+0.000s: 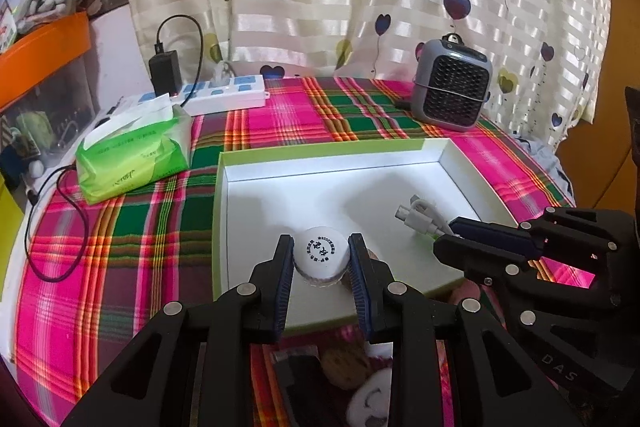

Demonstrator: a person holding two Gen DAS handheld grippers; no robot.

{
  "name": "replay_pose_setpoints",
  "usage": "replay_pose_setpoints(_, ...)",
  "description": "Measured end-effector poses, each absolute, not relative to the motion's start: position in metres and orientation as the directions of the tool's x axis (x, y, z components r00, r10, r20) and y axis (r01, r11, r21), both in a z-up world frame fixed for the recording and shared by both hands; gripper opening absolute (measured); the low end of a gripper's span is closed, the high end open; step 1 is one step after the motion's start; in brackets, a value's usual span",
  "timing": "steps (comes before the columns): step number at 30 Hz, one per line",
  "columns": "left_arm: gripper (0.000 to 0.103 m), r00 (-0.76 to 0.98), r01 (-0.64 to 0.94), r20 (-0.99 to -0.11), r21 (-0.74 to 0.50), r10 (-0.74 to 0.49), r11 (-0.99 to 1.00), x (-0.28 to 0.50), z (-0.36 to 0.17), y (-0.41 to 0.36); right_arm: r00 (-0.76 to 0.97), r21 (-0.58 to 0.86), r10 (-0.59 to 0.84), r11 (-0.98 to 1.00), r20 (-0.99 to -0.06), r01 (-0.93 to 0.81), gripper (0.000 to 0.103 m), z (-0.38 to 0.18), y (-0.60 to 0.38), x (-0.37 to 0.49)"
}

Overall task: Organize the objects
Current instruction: 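Carry the white puck with the left gripper while the right gripper carries the cable into the box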

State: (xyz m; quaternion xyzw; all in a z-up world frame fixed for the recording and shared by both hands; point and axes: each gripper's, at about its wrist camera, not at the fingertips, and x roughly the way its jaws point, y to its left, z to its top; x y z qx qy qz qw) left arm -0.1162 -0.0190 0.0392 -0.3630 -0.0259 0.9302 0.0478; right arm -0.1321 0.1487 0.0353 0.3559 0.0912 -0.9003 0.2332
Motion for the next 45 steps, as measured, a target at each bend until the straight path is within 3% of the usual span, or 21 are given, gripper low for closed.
replay_pose_setpoints(33, 0.026, -0.681, -0.064, -0.722, -0.105, 0.120, -0.992, -0.142, 0.011, -0.021, -0.575, 0.078, -0.361, -0.886, -0.734, 0.457, 0.012, 0.006, 0.147, -0.163)
replay_pose_setpoints(39, 0.026, -0.697, -0.059, -0.706, -0.123, 0.130, -0.991, -0.138, 0.018, -0.023, -0.620, 0.059, -0.370, -0.885, -0.692, 0.462, 0.030, 0.019, 0.147, -0.152)
replay_pose_setpoints(45, 0.026, -0.711, -0.065, -0.691, -0.121, 0.132, -0.990, -0.129, 0.025, -0.023, -0.652, 0.045, -0.361, -0.893, -0.667, 0.448, 0.030, 0.028, 0.149, -0.142)
